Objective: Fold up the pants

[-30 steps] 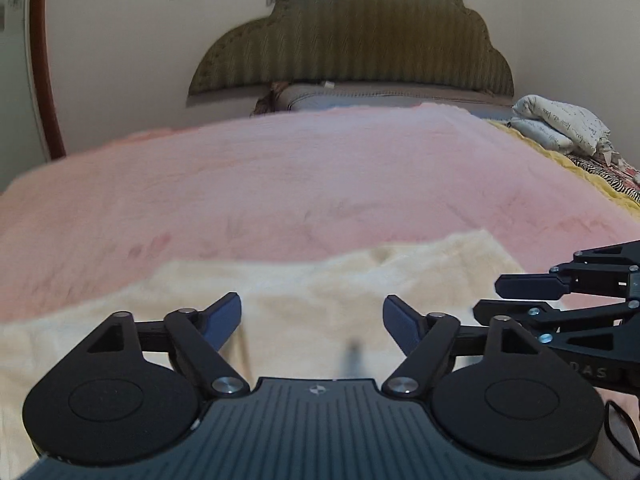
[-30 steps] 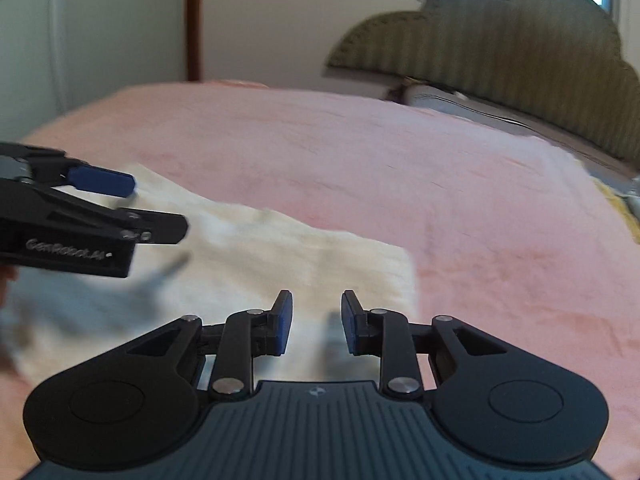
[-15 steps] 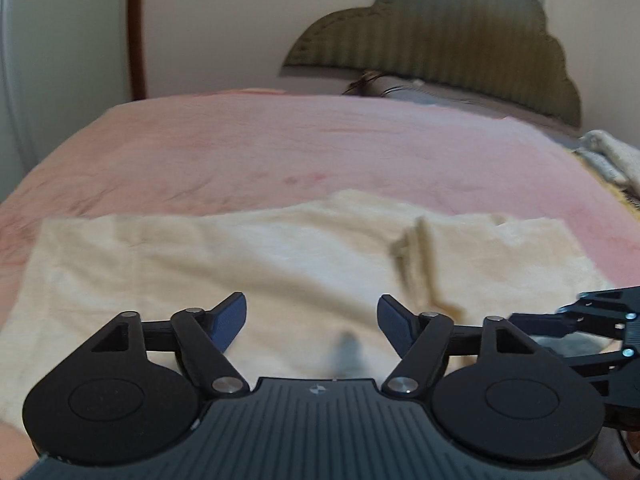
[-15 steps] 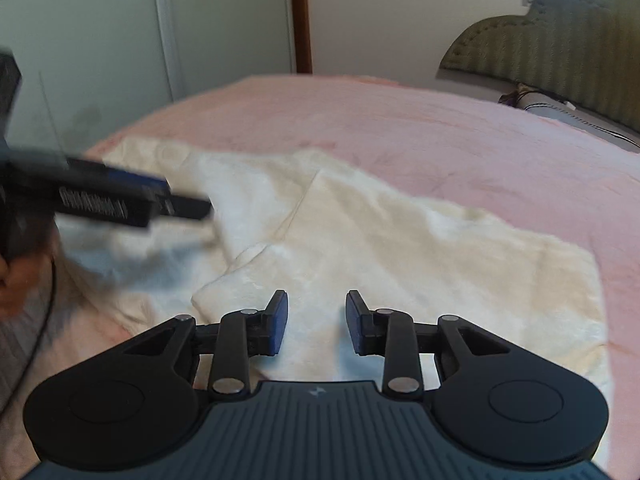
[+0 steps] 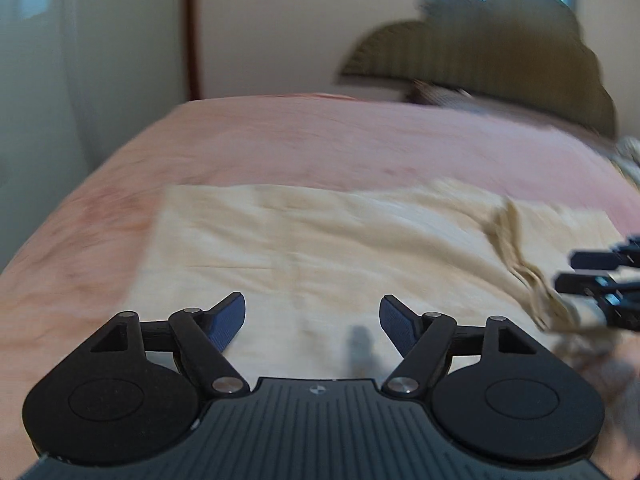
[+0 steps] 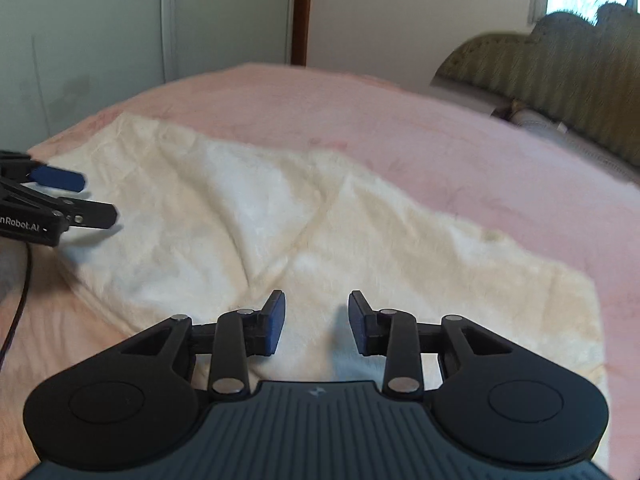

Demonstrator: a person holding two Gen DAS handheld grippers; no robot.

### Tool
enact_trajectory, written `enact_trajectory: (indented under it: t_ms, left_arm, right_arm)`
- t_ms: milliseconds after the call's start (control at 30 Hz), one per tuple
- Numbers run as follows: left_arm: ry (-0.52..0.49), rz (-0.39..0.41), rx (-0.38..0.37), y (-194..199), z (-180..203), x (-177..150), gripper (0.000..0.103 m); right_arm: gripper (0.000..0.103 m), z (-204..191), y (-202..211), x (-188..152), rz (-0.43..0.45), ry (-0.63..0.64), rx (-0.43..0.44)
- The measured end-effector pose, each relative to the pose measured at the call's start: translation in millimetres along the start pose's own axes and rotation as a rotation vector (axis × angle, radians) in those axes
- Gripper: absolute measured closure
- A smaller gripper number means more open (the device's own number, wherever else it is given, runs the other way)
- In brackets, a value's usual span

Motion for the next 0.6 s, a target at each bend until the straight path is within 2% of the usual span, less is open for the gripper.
enact_trajectory:
  t_ms: [133,200,267,333,433,533,600]
  left_arm:
    - [0.235,-0.001,0.039,12,-61,18,0.025]
    - [0.31,0.0,0.041,20,-82,23,0.025]
    - [0.356,-0.004,0.042,29,-98,25,0.025]
    - [0.404,-0.014,0.025,37,-112,25,0.022]
    - [0.486,-0.061,-0.039,40,-130,23,0.018]
    - [0.603,-0.129,-0.136,34,-146,18,0.017]
    - [0.689,-0.183,-0.214,25,-152,15,0.015]
  right_arm:
    - [0.069,-45,18,32,0.137,0.145,0.012]
    - [0.069,-81,21,44,0.189,0.251,0.056]
    - [0.069,-120,16,49,0.213,0.366,0.12]
    - [0.069,-152,8,49,0.198,0.477,0.151]
    - [0.069,-194,-3,37,0.184,0.678,0.12]
    - [0.068,-219,-15,28,0.169,0.799,0.064]
    - [0.068,-231,-17,25,0.198,0.87,0.008]
Point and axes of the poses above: each gripper's, at about its wrist camera, not at the fingertips, and y roughly against the way its jaws point, z to its right, x to its top, the point moved 1 cm from there along -y, roughly the way its jaws point, and after that the axes turned 11 degrees about y, right-handed, at the moved point
